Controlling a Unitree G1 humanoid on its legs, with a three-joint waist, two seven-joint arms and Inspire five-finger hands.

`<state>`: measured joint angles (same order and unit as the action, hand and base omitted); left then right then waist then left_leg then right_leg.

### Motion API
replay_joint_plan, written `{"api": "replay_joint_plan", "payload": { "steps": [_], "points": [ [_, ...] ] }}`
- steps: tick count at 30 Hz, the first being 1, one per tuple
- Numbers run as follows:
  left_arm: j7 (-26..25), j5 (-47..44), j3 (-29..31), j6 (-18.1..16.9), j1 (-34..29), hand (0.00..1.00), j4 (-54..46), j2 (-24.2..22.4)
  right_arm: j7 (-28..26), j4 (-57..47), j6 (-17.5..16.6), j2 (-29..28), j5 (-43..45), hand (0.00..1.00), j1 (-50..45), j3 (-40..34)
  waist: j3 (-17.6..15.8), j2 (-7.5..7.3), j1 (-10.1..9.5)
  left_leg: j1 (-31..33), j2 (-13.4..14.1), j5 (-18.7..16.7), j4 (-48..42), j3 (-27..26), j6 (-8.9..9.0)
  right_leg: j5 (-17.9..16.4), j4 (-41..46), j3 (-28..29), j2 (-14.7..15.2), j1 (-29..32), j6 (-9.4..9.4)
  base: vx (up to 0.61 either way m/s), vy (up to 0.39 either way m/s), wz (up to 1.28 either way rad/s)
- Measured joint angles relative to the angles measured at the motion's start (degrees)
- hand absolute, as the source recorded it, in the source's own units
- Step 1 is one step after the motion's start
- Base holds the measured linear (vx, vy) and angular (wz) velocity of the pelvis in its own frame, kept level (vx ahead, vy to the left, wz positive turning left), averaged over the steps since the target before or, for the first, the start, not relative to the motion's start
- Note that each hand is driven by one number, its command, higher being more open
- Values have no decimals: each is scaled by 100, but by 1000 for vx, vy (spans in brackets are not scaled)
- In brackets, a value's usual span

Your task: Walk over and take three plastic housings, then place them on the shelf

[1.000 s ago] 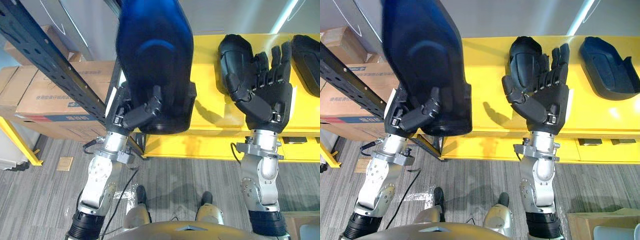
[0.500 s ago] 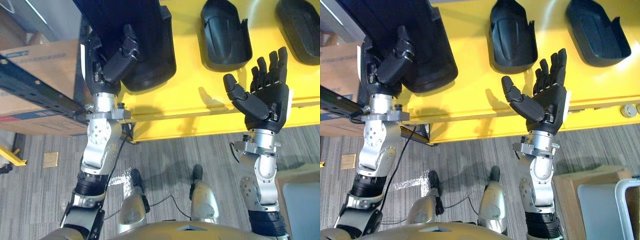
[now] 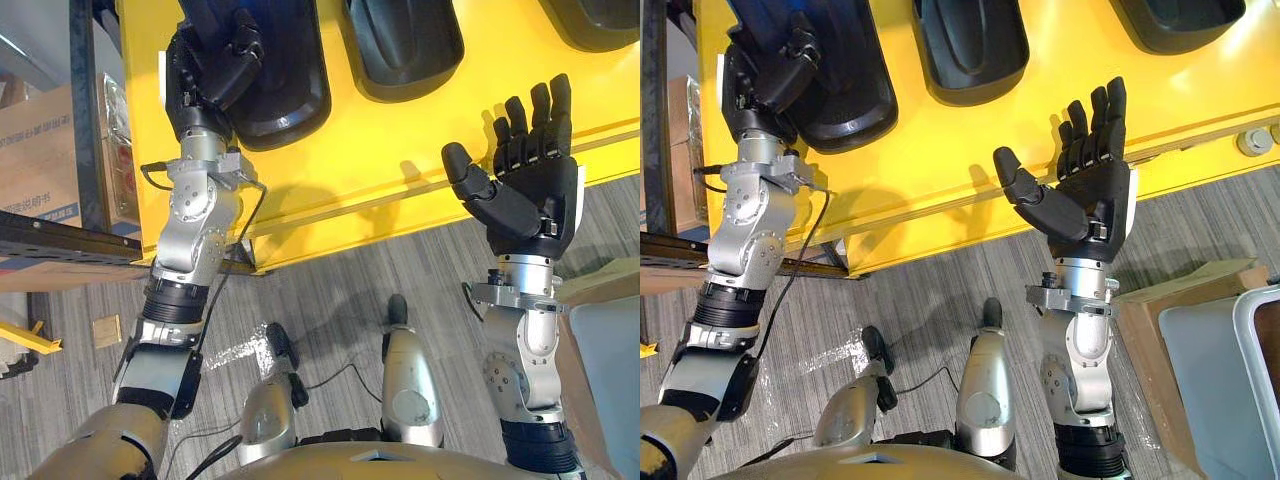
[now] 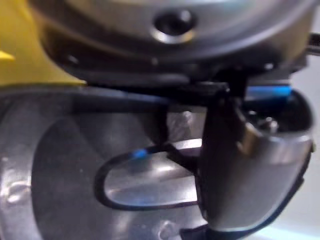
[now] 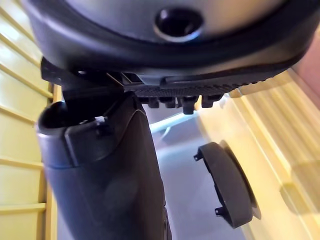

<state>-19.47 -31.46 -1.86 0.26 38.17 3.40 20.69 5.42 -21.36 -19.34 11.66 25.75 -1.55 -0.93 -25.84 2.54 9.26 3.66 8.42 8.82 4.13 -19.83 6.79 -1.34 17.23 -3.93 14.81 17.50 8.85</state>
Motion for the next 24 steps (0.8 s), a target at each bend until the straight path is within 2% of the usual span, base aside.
{"api": "replay_joint_plan", "payload": {
  "steps": [4,11,14,24],
  "points": [
    [-159,38,112,308,18,0,133,22,-1,-212,33,6,47,100,-52,87,-45,86,-10,23,-8,-1,-3,-33,-1,-7,56,28,0,64,-4,16,-17,-2],
    [-275,315,106,857,238,0,292,317,-1,-261,130,188,57,100,-67,278,-58,112,-26,155,0,-7,-115,-23,-14,-45,171,20,12,185,-24,5,-29,3],
    [-290,509,127,901,233,0,404,512,0,-412,142,204,57,100,-217,291,-90,174,-32,156,0,-6,-129,-21,-15,-45,177,19,17,184,-24,0,0,0],
    [-170,529,449,1139,231,0,944,1070,20,-558,152,215,190,100,-429,387,-96,188,-103,160,0,-15,-202,-20,-33,-73,175,7,42,142,-19,0,0,0]
  ]
}}
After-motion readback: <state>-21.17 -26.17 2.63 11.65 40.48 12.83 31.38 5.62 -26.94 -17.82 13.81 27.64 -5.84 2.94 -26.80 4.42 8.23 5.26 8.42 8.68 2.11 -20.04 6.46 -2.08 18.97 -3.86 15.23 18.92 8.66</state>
